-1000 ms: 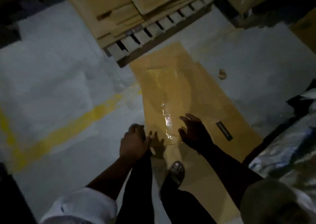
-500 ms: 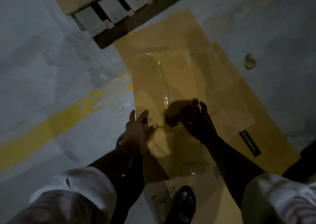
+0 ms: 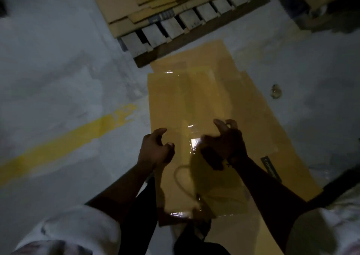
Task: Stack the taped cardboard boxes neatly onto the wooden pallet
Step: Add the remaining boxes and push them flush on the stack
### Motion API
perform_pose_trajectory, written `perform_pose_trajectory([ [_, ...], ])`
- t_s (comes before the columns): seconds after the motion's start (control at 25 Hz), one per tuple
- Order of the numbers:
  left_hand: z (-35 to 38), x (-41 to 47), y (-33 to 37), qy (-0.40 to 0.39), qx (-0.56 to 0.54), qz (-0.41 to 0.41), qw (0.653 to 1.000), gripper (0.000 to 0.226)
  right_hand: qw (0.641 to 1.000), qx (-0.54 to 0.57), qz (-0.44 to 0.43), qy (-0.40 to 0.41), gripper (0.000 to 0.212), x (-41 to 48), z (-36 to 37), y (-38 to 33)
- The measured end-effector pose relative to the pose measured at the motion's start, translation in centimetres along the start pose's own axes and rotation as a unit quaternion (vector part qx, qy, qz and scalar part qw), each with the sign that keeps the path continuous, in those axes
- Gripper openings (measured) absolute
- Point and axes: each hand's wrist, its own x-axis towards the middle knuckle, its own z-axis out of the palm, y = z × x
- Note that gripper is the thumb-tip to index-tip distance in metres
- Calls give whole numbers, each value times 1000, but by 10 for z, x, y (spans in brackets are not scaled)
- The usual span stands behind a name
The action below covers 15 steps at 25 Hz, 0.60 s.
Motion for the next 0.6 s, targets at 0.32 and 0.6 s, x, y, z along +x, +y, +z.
perform_pose_trajectory([
  [0.32, -124, -291, 45, 198, -30, -24, 979, 81, 964, -162, -211, 24, 81, -243, -116, -165],
  [0.6, -214, -509, 32, 353, 43, -70, 932, 90, 899, -212, -382, 17, 74, -429, -110, -279],
])
